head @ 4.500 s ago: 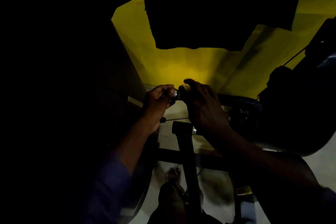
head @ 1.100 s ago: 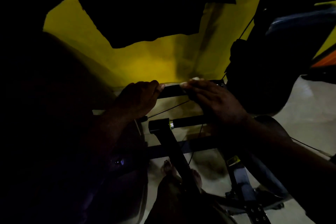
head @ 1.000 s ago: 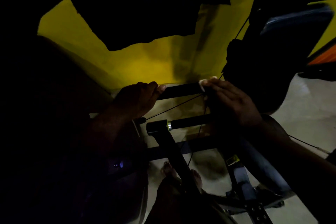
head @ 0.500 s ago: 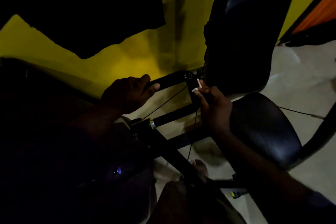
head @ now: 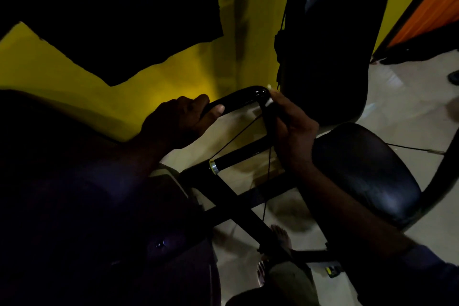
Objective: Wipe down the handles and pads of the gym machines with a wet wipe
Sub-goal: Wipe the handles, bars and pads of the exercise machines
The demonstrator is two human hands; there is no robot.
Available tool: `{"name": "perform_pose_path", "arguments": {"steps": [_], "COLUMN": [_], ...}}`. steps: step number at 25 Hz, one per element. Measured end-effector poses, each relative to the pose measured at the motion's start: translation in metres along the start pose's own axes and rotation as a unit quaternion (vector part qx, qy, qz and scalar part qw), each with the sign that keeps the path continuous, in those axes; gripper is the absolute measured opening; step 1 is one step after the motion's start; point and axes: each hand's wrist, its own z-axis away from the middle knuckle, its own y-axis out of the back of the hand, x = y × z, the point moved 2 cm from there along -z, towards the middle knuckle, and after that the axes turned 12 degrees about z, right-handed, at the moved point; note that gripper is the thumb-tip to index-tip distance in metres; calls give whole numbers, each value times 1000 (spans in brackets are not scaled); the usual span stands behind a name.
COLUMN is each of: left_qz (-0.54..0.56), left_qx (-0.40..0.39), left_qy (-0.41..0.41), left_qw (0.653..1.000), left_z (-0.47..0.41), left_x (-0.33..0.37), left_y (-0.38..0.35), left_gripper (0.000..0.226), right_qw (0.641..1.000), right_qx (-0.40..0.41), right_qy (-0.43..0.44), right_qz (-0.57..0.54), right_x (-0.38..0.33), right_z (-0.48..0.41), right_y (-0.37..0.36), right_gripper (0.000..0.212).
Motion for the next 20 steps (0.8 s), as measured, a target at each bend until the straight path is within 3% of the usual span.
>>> {"name": "perform_pose_path", "arguments": {"steps": [4,6,9,10,12,15,20], "left_qz": [-15,-9,6,9,12,0,0], "left_qx": [15,9,3,3,2,-1,-3], "left_qy": [-17,-13,-7,-5,0,9,4], "left_qw": [1000,1000,1000,1000,1000,1000,1000], "left_z": [1,0,-1,-1,-2,-2,-2], "left_x": [2,0,0,0,0,2,3], "left_y": [-1,-1,1,1,1,2,4], "left_gripper": [50,49,48,48,49,51,50], "right_qw": [996,1000,997,997,990,968,904], "right_qx": [29,23,-48,-66,-11,18,-33], "right_qy": [-68,-17,44,33,32,104,324], "right_qz": [41,-2,-45,10,139,228,276], "right_x": [6,-13,-7,7,29,39,4], "right_z": [13,-9,-14,-4,21,26,-15], "right_y": [10,1,-3,1,12,13,5], "right_gripper": [32,32,37,43,38,18,28]}}
